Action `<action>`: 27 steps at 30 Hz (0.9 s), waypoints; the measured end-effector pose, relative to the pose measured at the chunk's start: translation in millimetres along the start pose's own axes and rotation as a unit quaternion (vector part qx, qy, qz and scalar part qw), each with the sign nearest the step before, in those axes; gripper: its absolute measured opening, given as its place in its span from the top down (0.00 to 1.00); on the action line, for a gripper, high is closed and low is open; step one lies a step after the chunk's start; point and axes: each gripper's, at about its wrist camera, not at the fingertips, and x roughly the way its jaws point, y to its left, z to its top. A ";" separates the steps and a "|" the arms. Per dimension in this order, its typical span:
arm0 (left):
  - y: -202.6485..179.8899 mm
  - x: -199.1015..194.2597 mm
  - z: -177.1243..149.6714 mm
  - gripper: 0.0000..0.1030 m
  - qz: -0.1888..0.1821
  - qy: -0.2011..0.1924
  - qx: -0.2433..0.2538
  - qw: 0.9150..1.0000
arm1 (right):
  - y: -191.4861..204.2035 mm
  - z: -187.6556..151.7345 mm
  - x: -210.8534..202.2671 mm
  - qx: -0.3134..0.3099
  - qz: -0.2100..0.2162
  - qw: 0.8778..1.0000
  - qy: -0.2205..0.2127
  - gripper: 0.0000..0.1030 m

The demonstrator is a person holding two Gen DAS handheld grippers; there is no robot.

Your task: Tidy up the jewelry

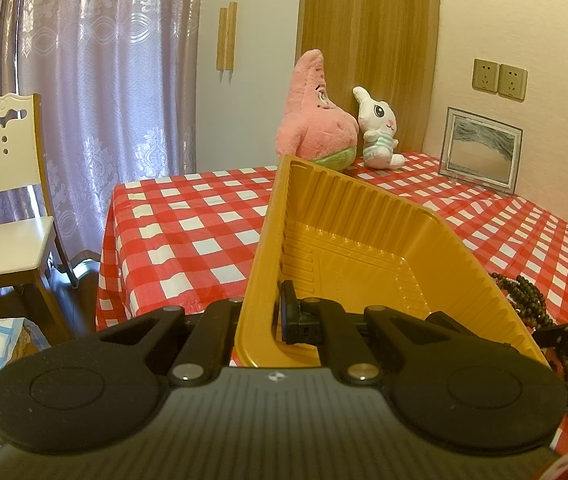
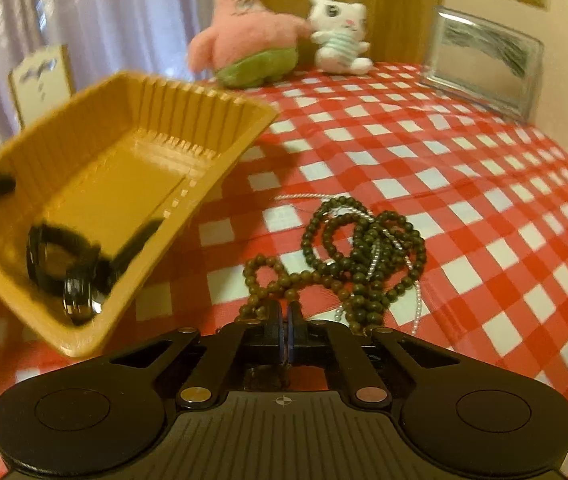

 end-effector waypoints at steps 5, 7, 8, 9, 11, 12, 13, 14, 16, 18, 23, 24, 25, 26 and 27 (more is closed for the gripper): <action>0.1 -0.1 0.8 0.95 -0.001 0.000 -0.002 1.000 | -19.5 7.9 -15.6 0.057 0.011 0.998 -0.018 0.99; 0.7 -0.1 1.1 0.95 -0.001 0.000 -0.002 1.000 | -25.5 10.5 -24.1 0.075 0.018 0.997 -0.030 0.99; 0.7 -0.1 1.1 0.95 -0.001 0.000 -0.003 1.000 | -28.5 11.3 -26.8 0.085 0.023 0.996 -0.033 0.99; 0.5 -0.1 1.1 0.95 -0.001 0.000 -0.003 1.000 | -30.7 11.6 -28.9 0.096 0.026 0.994 -0.036 0.99; 0.7 -0.2 1.0 0.95 -0.001 0.000 -0.003 1.000 | -33.2 12.2 -34.5 0.105 0.033 0.993 -0.045 1.00; 0.2 -0.6 1.0 0.95 -0.001 0.000 -0.002 1.000 | -33.8 12.9 -37.5 0.111 0.039 0.992 -0.047 1.00; 0.2 -0.3 1.0 0.95 -0.001 -0.001 -0.002 1.000 | -33.9 14.2 -41.5 0.119 0.046 0.990 -0.052 1.00; 0.6 -0.1 1.0 0.95 -0.001 -0.001 -0.002 1.000 | -33.7 16.4 -45.7 0.126 0.057 0.989 -0.058 1.00; 0.4 -0.1 0.9 0.95 0.000 0.000 -0.004 1.000 | -30.1 22.4 -50.4 0.130 0.070 0.987 -0.068 1.00; 0.7 -0.4 1.2 0.95 0.000 0.000 -0.003 1.000 | -26.8 29.1 -51.1 0.130 0.057 0.987 -0.070 1.00; 1.8 -0.2 1.0 0.95 -0.001 0.001 -0.005 1.000 | -25.9 24.9 -37.7 0.103 0.026 0.994 -0.030 0.94; 1.7 -0.3 1.0 0.95 -0.001 0.001 -0.006 1.000 | -21.9 21.2 -34.5 0.081 0.021 0.996 -0.015 0.93; 1.7 -0.3 1.0 0.95 -0.001 0.000 -0.007 1.000 | -19.3 16.2 -31.4 0.069 0.019 0.997 -0.003 0.89; 1.9 -0.1 0.8 0.95 -0.001 0.000 -0.007 1.000 | -16.9 12.3 -29.2 0.064 0.022 0.998 0.005 0.86; 1.6 -0.2 0.7 0.95 -0.001 0.000 -0.007 1.000 | -15.6 8.1 -27.8 0.063 0.028 0.998 0.008 0.85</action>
